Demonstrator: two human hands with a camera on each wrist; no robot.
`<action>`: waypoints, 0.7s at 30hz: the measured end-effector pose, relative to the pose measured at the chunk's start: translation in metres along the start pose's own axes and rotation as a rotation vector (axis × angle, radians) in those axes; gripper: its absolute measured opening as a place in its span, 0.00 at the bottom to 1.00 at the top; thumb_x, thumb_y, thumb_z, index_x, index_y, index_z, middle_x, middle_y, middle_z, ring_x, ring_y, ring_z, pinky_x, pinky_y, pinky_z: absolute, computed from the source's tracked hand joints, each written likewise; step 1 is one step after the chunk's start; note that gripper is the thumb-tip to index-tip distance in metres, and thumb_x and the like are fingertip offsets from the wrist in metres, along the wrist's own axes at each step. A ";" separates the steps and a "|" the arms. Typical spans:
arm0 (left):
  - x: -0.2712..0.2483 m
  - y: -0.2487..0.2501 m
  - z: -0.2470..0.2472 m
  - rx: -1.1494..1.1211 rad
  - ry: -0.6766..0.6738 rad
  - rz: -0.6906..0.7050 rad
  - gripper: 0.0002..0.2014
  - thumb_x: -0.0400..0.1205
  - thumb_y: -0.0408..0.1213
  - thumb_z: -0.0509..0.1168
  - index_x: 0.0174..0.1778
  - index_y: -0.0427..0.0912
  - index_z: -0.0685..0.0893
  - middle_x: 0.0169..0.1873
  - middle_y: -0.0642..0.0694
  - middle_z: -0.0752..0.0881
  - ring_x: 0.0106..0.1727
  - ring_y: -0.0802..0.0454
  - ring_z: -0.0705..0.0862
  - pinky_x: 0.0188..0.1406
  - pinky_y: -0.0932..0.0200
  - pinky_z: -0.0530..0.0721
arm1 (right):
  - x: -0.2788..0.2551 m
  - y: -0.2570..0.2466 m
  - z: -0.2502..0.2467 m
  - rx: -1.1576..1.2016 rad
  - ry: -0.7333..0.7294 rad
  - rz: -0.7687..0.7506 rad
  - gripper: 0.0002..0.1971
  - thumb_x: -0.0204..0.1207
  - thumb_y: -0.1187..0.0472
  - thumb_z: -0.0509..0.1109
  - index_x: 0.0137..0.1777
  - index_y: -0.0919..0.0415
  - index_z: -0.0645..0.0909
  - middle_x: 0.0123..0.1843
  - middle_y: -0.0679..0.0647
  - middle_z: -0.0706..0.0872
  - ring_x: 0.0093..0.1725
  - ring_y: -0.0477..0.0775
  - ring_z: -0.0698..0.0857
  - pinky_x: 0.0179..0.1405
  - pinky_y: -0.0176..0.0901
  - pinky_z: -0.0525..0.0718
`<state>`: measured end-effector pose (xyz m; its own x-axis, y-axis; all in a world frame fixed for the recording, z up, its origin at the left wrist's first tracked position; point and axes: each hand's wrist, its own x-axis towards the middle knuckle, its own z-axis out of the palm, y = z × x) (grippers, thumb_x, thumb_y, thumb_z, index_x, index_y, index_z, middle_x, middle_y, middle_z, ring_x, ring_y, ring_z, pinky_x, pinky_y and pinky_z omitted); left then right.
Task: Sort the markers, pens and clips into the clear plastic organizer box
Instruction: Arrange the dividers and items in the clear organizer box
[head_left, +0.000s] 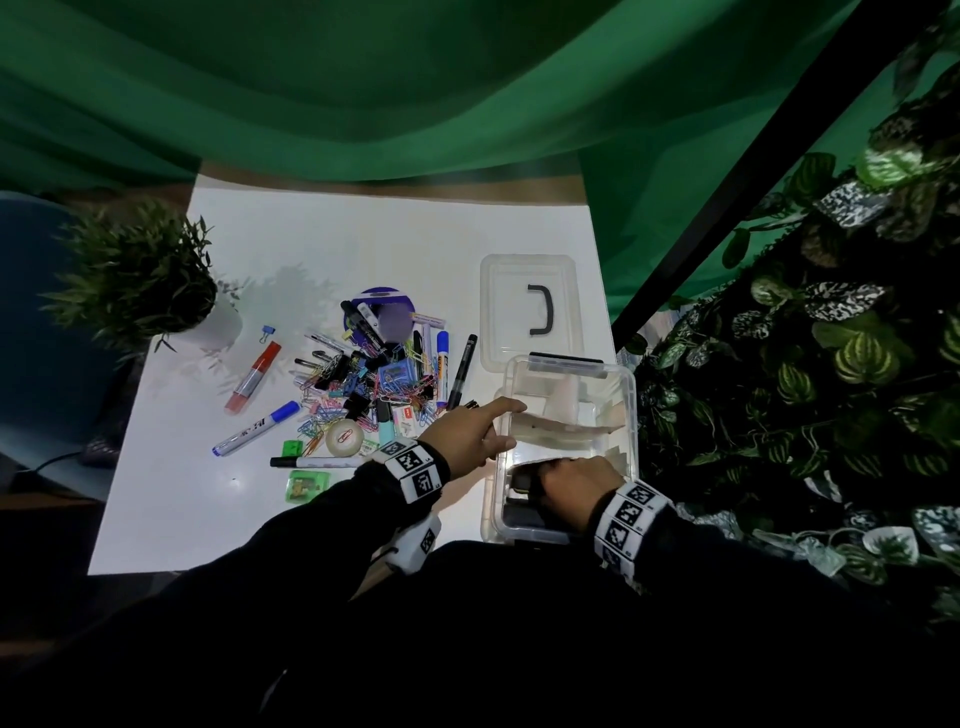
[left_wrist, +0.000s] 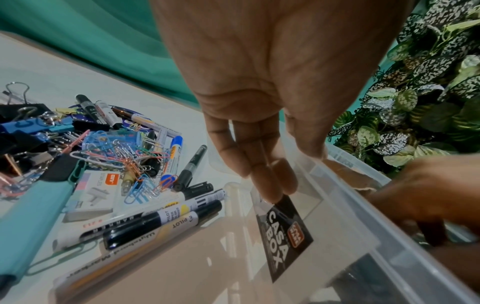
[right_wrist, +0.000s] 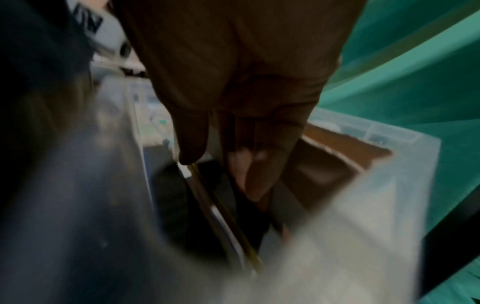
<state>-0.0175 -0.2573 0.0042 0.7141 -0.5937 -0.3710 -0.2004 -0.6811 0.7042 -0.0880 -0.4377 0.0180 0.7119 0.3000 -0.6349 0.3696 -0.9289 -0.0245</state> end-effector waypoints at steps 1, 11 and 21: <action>0.000 0.000 0.000 0.003 0.000 0.003 0.22 0.83 0.45 0.64 0.73 0.57 0.70 0.31 0.48 0.87 0.35 0.51 0.87 0.46 0.49 0.85 | -0.001 -0.001 0.002 0.036 -0.001 -0.024 0.19 0.82 0.49 0.61 0.69 0.57 0.76 0.63 0.56 0.84 0.61 0.59 0.84 0.53 0.51 0.81; 0.000 -0.003 -0.001 -0.021 -0.024 0.014 0.22 0.83 0.45 0.64 0.73 0.59 0.69 0.33 0.46 0.89 0.33 0.54 0.88 0.46 0.50 0.86 | 0.006 0.002 0.000 -0.006 -0.173 -0.103 0.11 0.79 0.59 0.64 0.57 0.56 0.83 0.55 0.58 0.87 0.52 0.62 0.86 0.46 0.48 0.82; -0.022 -0.059 -0.053 -0.139 0.241 -0.159 0.15 0.84 0.36 0.62 0.67 0.52 0.77 0.37 0.49 0.87 0.37 0.52 0.86 0.33 0.61 0.83 | 0.027 -0.045 -0.098 0.397 0.201 -0.126 0.07 0.80 0.52 0.62 0.51 0.51 0.80 0.48 0.54 0.87 0.49 0.58 0.85 0.43 0.45 0.79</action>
<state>0.0146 -0.1818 0.0033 0.8708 -0.3548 -0.3402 0.0076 -0.6823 0.7311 -0.0273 -0.3670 0.0776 0.7921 0.4160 -0.4467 0.2316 -0.8819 -0.4105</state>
